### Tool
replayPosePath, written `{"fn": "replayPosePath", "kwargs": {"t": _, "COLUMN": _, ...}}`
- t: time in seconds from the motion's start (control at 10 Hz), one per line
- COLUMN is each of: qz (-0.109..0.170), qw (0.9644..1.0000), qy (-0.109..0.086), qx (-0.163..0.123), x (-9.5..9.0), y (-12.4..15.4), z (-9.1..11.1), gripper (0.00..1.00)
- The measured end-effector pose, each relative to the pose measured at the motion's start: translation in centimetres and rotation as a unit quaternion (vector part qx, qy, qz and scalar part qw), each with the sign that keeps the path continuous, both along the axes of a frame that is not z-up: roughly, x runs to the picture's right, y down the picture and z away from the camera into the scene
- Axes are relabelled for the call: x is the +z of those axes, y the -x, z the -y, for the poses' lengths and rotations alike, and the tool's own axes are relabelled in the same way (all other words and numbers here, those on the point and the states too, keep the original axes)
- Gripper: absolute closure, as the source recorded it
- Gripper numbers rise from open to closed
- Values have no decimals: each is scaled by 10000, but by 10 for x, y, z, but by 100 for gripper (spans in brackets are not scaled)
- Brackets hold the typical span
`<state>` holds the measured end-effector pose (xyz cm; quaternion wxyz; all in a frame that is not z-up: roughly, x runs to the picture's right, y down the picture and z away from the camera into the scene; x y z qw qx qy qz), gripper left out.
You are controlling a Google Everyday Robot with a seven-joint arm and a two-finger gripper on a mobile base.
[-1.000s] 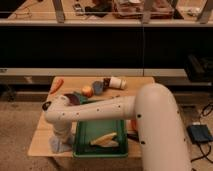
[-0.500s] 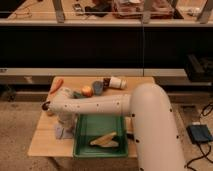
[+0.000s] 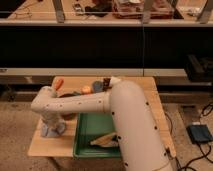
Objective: Wipe table surface with towel
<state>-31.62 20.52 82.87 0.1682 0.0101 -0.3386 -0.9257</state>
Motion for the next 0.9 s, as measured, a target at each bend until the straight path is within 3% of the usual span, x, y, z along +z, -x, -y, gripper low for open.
{"fn": "replayPosePath", "kwargs": {"t": 0.2, "qz": 253, "qw": 9993, "qy": 96, "qx": -250, "x": -18, "y": 16, "z": -20, "gripper": 100}}
{"fn": "replayPosePath", "kwargs": {"t": 0.4, "qz": 317, "qw": 9983, "qy": 256, "qx": -421, "x": -32, "y": 12, "z": -38, "gripper": 100}}
{"fn": "replayPosePath", "kwargs": {"t": 0.7, "qz": 251, "qw": 9969, "qy": 549, "qx": -498, "x": -32, "y": -26, "z": -47, "gripper": 100}}
{"fn": "replayPosePath", "kwargs": {"t": 0.9, "qz": 128, "qw": 9964, "qy": 745, "qx": -385, "x": -28, "y": -62, "z": -43, "gripper": 100}}
